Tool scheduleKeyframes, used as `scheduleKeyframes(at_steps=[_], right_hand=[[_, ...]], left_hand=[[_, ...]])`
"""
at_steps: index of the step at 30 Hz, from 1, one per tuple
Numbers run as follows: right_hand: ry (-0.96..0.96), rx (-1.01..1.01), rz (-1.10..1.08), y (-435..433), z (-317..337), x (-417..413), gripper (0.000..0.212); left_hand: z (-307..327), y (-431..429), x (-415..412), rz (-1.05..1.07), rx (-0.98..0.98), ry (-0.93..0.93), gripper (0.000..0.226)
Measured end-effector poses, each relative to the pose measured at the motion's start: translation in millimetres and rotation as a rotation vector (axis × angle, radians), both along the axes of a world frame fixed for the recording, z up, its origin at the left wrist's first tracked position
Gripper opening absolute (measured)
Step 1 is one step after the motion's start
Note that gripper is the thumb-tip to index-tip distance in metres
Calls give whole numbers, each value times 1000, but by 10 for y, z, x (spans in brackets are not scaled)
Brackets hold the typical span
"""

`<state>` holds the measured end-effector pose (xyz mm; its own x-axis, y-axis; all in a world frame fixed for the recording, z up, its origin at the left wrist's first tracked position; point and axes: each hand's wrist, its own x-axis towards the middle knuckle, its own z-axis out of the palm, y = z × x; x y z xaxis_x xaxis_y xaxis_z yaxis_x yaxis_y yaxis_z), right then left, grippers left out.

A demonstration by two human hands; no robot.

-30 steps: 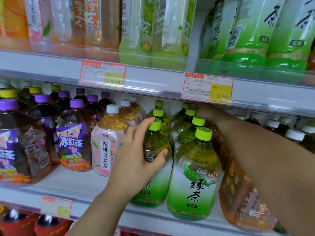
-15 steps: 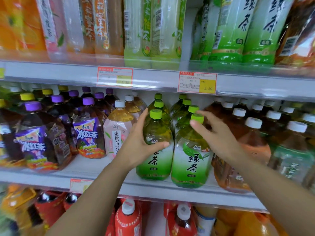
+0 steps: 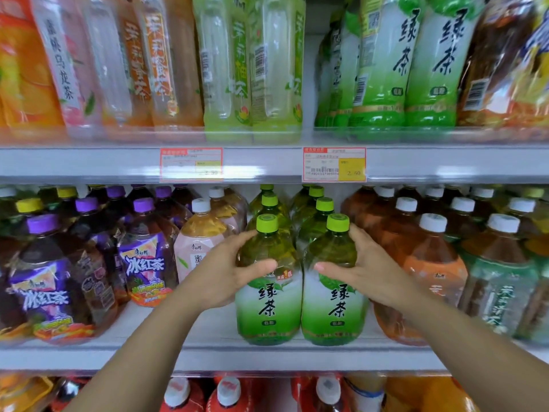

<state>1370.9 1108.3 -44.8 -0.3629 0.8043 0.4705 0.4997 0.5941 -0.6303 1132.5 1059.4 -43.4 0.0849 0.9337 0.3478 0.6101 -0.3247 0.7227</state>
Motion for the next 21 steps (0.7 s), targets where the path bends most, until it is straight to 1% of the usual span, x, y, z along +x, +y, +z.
scheduleKeyframes(at_steps=[2,3,5,6,8,9,12,15,18,20,21], right_hand=[[20,7,1,24,-24,2,60],[19,8,-2,36,-31,3,61],[3,9,-2,56,-40,5,62],[-8,14,-3,66,-41,8,63],[-18,17,-7,81,-44,12,63],[-14,13,-6,78,-44,10,63],[-7,-1,-13,71,-53,8,62],[1,-3,-18,60,-52,8,61],[26,-39,-13,43,-53,-4,65],[46,-58,-14,52,-58,-9,70],[48,-61,-12,52,-59,-7,69]], left_hand=[[150,35,-63,-12,-82,-109,71],[224,93,-88,10,-81,-186,66],[366,295,-111,75,-26,-373,48],[422,411,-86,90,-16,-409,38],[471,628,-11,71,-22,-302,29],[475,723,26,45,-27,-263,29],[448,949,53,35,-71,-182,43],[420,1058,20,83,-84,-30,40],[423,1058,-12,66,-67,31,41],[431,1022,-38,41,-73,53,44],[439,993,-43,38,-79,50,45]])
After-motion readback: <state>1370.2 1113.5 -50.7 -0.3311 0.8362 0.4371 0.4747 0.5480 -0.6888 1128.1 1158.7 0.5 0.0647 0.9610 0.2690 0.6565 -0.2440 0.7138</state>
